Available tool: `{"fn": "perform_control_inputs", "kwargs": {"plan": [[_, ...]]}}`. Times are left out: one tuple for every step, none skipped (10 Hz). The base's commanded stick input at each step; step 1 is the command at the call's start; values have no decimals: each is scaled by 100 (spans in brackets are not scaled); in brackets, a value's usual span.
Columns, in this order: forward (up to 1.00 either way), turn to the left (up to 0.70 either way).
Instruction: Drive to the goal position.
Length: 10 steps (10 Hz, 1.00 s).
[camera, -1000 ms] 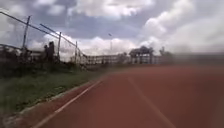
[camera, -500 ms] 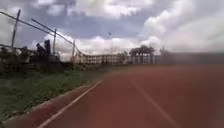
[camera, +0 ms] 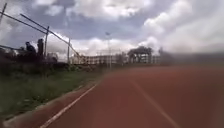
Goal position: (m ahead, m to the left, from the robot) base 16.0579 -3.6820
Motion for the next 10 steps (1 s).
{"fn": "perform_control_inputs", "kwargs": {"plan": [[100, 0], [100, 0], [100, 0], [100, 0], [100, -5], [100, -17], [100, -29], [100, -37], [100, -37], [100, -37]]}}
